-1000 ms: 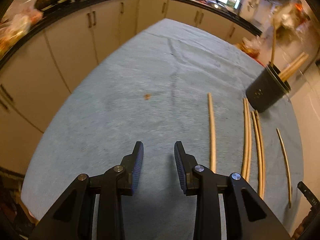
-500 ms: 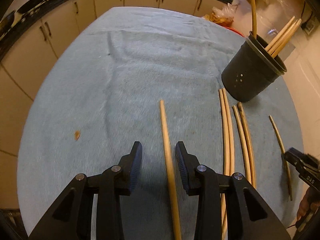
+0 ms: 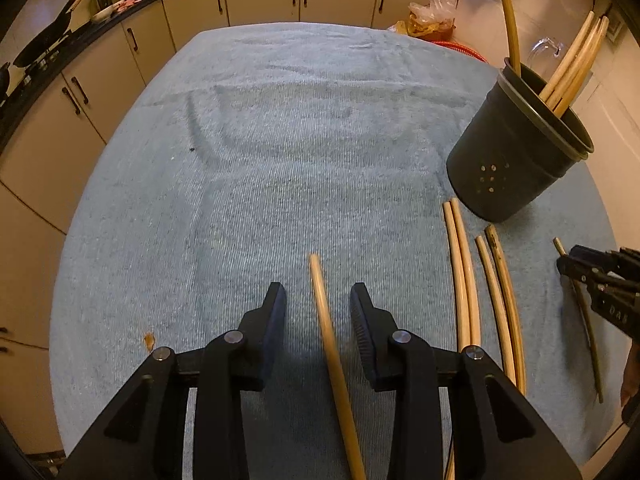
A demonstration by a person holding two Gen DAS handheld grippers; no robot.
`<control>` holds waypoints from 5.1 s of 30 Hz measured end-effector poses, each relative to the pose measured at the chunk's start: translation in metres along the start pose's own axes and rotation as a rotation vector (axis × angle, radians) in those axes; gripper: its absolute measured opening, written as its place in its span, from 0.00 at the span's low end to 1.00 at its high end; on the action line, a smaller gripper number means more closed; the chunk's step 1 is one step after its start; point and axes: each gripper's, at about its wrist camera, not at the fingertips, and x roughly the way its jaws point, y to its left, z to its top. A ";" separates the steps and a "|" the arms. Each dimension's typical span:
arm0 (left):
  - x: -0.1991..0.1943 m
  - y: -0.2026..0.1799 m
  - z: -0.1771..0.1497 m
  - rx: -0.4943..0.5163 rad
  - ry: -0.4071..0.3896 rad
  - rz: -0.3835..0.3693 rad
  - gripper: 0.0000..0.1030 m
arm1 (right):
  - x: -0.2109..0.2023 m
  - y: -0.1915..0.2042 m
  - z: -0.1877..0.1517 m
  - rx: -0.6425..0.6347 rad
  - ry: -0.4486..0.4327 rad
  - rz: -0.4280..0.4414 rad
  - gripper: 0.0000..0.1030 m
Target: Organize utensils
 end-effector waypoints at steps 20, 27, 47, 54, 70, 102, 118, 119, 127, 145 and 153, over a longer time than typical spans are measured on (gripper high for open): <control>-0.128 0.000 -0.043 -0.076 -0.279 -0.100 0.05 | -0.147 0.001 -0.042 0.069 -0.425 0.144 0.06; -0.188 -0.010 -0.085 -0.063 -0.422 -0.077 0.05 | -0.194 -0.002 -0.080 0.070 -0.548 0.149 0.06; -0.264 -0.041 -0.134 0.002 -0.581 -0.107 0.05 | -0.250 -0.018 -0.136 0.099 -0.677 0.167 0.06; -0.276 -0.042 -0.104 -0.009 -0.623 -0.126 0.05 | -0.244 -0.021 -0.117 0.105 -0.682 0.192 0.06; -0.293 -0.062 0.024 0.011 -0.694 -0.122 0.05 | -0.277 -0.033 -0.020 0.172 -0.843 0.268 0.06; -0.165 -0.095 0.120 0.038 -0.504 -0.101 0.06 | -0.149 -0.042 0.084 0.328 -0.682 0.305 0.10; -0.244 -0.044 0.026 -0.046 -0.616 -0.063 0.53 | -0.218 -0.026 0.027 0.248 -0.724 0.238 0.60; -0.245 -0.038 0.017 -0.057 -0.608 -0.064 0.54 | -0.222 -0.024 0.020 0.239 -0.722 0.228 0.63; -0.231 -0.009 -0.038 -0.111 -0.505 -0.035 0.55 | -0.224 -0.017 -0.037 0.155 -0.629 0.143 0.71; -0.079 -0.044 -0.100 0.038 -0.133 -0.039 0.54 | -0.079 0.001 -0.117 0.125 -0.229 0.255 0.73; -0.041 -0.057 -0.081 0.084 -0.090 -0.049 0.30 | -0.044 0.053 -0.102 -0.017 -0.203 0.278 0.57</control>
